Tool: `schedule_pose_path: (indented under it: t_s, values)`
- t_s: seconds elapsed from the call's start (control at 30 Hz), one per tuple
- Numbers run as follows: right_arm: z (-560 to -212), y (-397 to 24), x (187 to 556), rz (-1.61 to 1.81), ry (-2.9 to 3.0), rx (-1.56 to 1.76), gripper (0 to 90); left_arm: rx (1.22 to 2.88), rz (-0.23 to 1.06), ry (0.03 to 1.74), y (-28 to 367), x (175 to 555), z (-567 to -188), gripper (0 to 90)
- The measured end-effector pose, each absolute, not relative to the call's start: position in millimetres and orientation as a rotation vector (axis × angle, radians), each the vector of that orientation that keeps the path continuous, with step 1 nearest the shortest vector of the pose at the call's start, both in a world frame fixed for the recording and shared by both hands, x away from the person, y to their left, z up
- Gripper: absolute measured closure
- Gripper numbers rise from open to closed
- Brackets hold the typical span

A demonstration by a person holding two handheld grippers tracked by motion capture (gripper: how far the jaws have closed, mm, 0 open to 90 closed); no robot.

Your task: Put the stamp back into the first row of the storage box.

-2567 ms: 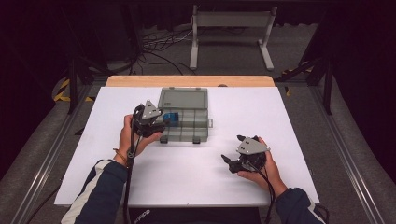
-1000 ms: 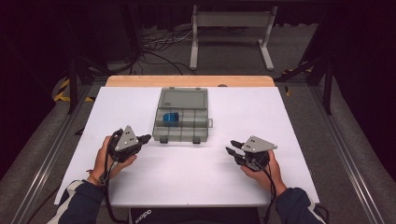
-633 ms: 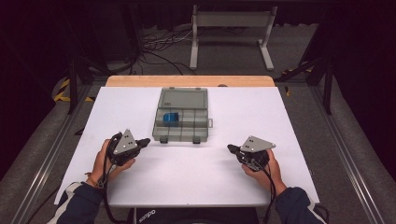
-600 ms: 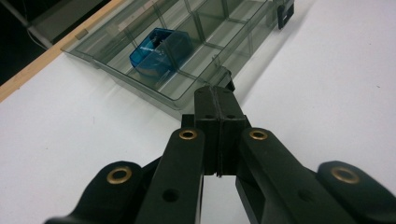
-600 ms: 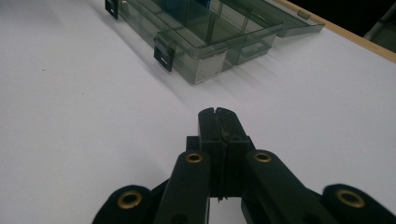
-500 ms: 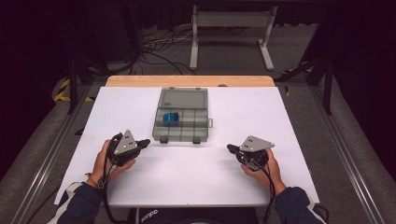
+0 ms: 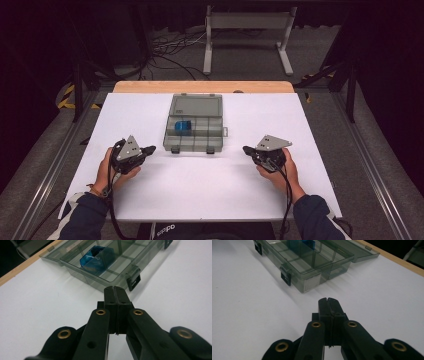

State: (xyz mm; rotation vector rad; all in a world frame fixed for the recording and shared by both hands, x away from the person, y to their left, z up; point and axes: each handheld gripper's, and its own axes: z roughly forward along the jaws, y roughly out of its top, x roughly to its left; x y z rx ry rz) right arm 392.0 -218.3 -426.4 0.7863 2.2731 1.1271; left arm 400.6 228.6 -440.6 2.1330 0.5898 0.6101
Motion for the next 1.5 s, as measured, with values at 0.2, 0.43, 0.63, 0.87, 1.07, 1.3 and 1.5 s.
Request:
schedule_pose_path:
  t_s: [0.2, 0.43, 0.63, 0.87, 1.07, 1.3, 1.5]
  values:
    - [-415.4, -212.4, 410.8, 1.133, 2.275, 0.787, 90.0, 2.100, 0.601, 0.617, 233.3, 411.4, -435.6, 89.9]
    - [-406.0, -198.7, 442.9, 1.110, 2.285, 0.809, 90.0, 2.089, 0.603, 0.640, 234.7, 436.5, -424.6, 89.9]
    - [-397.2, -189.7, 475.2, 1.084, 2.286, 0.847, 90.0, 2.097, 0.612, 0.645, 231.7, 461.2, -413.4, 90.0]
    - [-391.4, -182.0, 503.3, 1.040, 2.304, 0.864, 90.0, 2.111, 0.590, 0.688, 232.2, 488.4, -411.2, 90.0]
    - [-394.7, -174.8, 526.2, 0.991, 2.337, 0.886, 90.0, 2.104, 0.579, 0.740, 231.6, 513.2, -412.4, 90.0]
    - [-402.8, -167.6, 548.5, 0.927, 2.378, 0.923, 90.0, 2.127, 0.564, 0.788, 222.1, 533.6, -419.2, 89.9]
    - [-405.9, -164.5, 557.7, 0.895, 2.389, 0.942, 90.0, 2.179, 0.554, 0.824, 207.7, 546.0, -429.2, 90.0]
